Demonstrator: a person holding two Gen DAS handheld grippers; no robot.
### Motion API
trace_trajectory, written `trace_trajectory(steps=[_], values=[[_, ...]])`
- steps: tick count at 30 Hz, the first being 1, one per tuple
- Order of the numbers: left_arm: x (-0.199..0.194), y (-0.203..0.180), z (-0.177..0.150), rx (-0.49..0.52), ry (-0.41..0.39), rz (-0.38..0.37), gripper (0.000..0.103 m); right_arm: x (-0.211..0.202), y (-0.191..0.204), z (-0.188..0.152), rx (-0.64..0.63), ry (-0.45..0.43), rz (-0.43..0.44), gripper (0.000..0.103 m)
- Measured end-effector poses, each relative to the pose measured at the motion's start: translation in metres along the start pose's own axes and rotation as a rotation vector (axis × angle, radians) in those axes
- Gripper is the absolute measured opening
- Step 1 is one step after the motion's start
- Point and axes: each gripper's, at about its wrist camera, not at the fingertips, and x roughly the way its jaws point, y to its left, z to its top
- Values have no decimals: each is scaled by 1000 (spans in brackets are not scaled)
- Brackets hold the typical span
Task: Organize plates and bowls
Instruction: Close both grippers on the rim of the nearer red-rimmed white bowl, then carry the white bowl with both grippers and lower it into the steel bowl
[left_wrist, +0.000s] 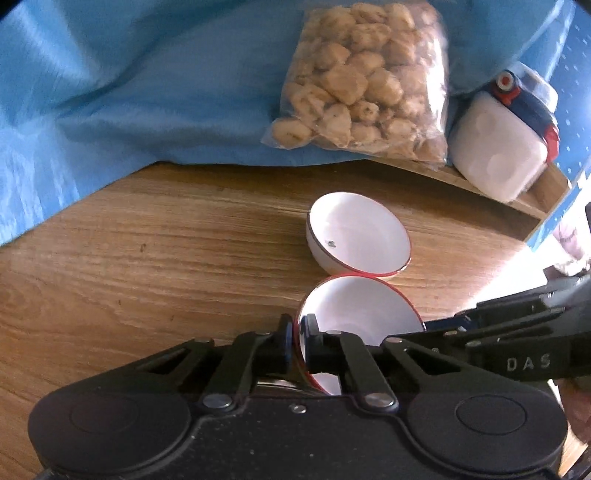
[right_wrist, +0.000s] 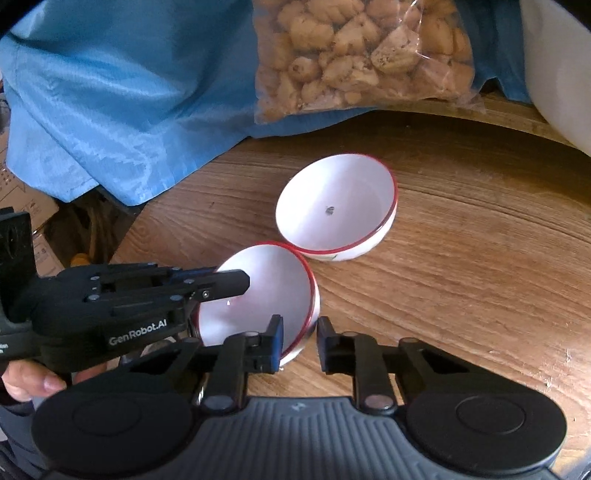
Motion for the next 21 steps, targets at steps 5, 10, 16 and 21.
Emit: trace_trajectory(steps=[5, 10, 16, 21], values=[[-6, -3, -3, -17, -30, -3, 5, -8, -3, -3, 20, -50, -1, 15], [-20, -18, -4, 15, -73, -9, 5, -21, -9, -6, 36, -81, 0, 11], [-32, -34, -2, 29, -125, -13, 6, -40, -12, -10, 39, -133, -8, 10], [-47, -45, -5, 23, -151, -45, 6, -65, -13, -18, 27, -168, -8, 10]])
